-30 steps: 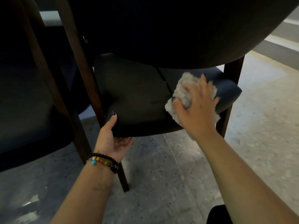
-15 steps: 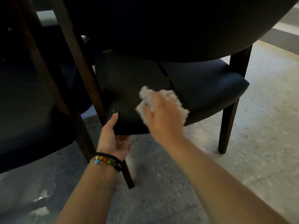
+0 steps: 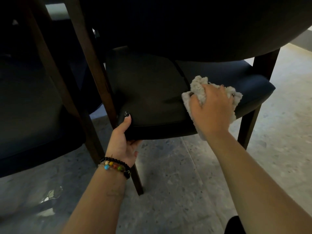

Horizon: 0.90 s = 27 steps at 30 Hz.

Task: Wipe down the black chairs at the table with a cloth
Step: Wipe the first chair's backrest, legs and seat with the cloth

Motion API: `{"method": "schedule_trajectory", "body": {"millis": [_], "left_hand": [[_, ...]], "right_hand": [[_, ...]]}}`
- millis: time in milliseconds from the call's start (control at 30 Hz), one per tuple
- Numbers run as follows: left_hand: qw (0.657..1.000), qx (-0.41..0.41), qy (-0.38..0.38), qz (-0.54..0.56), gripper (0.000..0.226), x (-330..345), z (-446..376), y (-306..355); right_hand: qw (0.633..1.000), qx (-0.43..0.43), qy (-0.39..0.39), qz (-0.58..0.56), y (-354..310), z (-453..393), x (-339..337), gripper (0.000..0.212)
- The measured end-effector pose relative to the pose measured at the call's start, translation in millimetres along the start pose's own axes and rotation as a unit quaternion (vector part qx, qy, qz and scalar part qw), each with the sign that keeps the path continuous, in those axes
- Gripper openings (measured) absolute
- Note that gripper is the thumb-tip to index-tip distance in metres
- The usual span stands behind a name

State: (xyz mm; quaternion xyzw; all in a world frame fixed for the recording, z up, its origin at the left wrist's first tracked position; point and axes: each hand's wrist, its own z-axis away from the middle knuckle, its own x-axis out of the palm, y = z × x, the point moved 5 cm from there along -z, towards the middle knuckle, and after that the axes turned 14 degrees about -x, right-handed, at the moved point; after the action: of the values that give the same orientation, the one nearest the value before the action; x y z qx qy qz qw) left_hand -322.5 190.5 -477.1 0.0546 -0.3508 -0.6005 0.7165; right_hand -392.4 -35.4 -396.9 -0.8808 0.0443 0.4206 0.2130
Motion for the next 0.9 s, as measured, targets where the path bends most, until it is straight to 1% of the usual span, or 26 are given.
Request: {"method": "schedule_trajectory", "body": {"millis": [67,133,200,300,333,400,467,533,600,667,767,833,900], "left_hand": [[1.000,0.005,0.005,0.002,0.030,-1.1,-0.3,-0.7],[1.000,0.005,0.012,0.003,0.029,-2.3,0.5,-2.2],[1.000,-0.001,0.015,0.007,0.036,-1.7,2.3,-2.8],[1.000,-0.008,0.006,0.017,0.048,2.7,8.4,-5.7],[1.000,-0.006,-0.005,0.024,0.051,5.4,10.4,-7.4],[0.998,-0.010,-0.018,0.055,0.054,9.8,13.6,-12.0],[0.995,-0.029,-0.031,0.094,0.060,15.3,17.0,-17.4],[0.992,-0.036,-0.035,0.117,0.062,22.7,21.0,-20.4],[0.991,-0.033,-0.021,0.126,0.049,30.0,23.3,-22.9],[0.992,-0.024,0.005,0.127,0.038,38.0,24.3,-27.4],[0.992,-0.011,0.055,0.112,0.035,43.4,21.7,-33.0],[0.992,-0.013,0.066,0.110,0.037,45.8,20.0,-33.6],[0.992,-0.017,0.066,0.107,0.037,46.9,18.3,-33.6]], "right_hand": [[0.998,-0.001,0.060,-0.035,-1.3,1.2,-3.1,0.040],[0.996,-0.011,0.074,-0.048,-12.8,8.0,-3.8,0.034],[0.994,-0.069,0.053,-0.072,-45.5,17.1,-0.2,0.033],[0.979,-0.182,-0.008,-0.096,-94.6,29.1,14.5,0.038],[0.975,-0.203,-0.019,-0.088,-102.1,31.3,17.7,0.039],[0.974,-0.216,-0.045,-0.053,-103.7,33.1,20.3,0.041],[0.971,-0.222,-0.080,-0.035,-99.5,33.0,20.7,0.041],[0.963,-0.244,-0.098,-0.052,-98.3,31.1,17.5,0.040],[0.957,-0.252,-0.107,-0.098,-93.2,29.1,11.3,0.042],[0.955,-0.249,-0.120,-0.109,-79.0,28.0,4.0,0.049],[0.960,-0.244,-0.122,-0.069,-40.8,28.5,-8.3,0.049],[0.965,-0.239,-0.104,-0.044,-4.7,26.9,-20.5,0.048],[0.968,-0.227,-0.104,-0.021,35.2,22.4,-32.4,0.050]]}}
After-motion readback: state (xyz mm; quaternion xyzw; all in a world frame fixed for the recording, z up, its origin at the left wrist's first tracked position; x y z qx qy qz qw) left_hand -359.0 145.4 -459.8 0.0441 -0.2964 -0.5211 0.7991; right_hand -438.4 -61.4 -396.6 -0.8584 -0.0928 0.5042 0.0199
